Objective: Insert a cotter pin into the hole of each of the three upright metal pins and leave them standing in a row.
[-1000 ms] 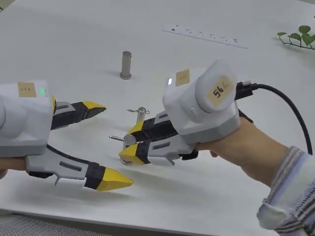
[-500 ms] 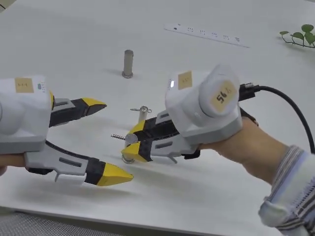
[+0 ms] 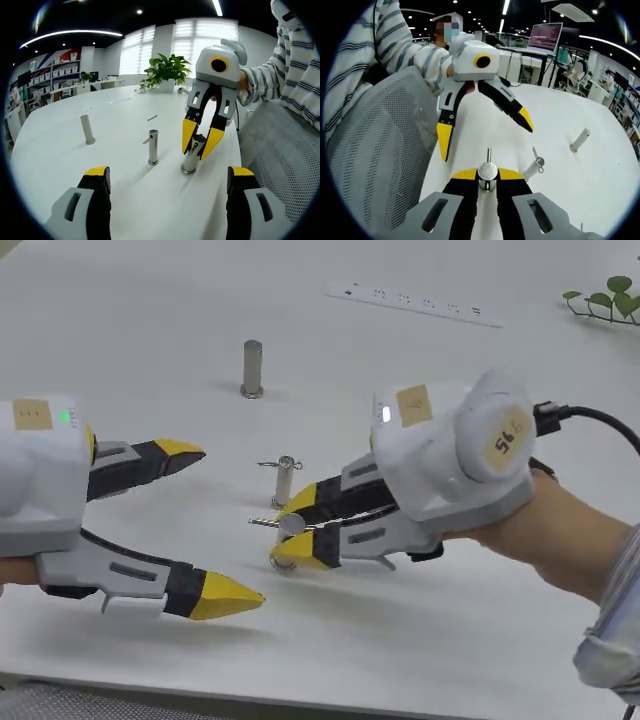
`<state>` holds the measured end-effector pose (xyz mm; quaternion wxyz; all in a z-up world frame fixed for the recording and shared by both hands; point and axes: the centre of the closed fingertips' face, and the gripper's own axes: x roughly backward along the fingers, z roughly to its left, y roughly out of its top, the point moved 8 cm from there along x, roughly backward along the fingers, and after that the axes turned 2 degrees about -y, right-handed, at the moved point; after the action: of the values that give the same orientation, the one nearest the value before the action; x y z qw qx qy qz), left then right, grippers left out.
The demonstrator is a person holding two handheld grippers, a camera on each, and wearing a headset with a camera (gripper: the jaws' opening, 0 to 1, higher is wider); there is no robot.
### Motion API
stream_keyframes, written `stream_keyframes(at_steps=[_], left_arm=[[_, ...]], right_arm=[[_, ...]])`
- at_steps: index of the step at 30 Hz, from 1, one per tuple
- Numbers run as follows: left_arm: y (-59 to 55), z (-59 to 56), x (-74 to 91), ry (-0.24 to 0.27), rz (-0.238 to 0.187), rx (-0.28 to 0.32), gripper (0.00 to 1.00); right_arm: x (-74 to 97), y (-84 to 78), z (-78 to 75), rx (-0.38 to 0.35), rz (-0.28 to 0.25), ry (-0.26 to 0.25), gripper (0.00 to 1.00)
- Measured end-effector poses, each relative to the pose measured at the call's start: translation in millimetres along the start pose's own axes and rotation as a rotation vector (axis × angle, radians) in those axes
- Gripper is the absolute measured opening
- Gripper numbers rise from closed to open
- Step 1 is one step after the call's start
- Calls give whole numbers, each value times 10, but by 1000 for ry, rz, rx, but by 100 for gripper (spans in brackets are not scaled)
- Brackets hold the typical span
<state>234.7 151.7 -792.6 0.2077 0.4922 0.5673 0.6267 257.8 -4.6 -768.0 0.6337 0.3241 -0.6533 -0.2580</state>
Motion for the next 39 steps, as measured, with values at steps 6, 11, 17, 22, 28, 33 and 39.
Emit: stream_keyframes(at_steps=[6,11,17,22,28,33,39], left_arm=[[4,0,17,-1,9,7,96],[10,42,26,21,13,0,97],[20,61,42,17,20,10,96],[23,76,51,17,22,22,95],[11,90,59,20,29,31,95],[-13,97,46,22,44,45,95],[-6,85,11,15,42,48,93]], right_arm=[[197,-92,-116,20,8,7,13],[312,-188,-267,38,23,14,13],[390,-275,-424,45,14,39,13],[413,-296,-512,24,-4,35,13],[398,-352,-575,18,10,33,13],[373,-407,-585,-6,15,30,13],[363,-444,-581,-19,14,23,13]])
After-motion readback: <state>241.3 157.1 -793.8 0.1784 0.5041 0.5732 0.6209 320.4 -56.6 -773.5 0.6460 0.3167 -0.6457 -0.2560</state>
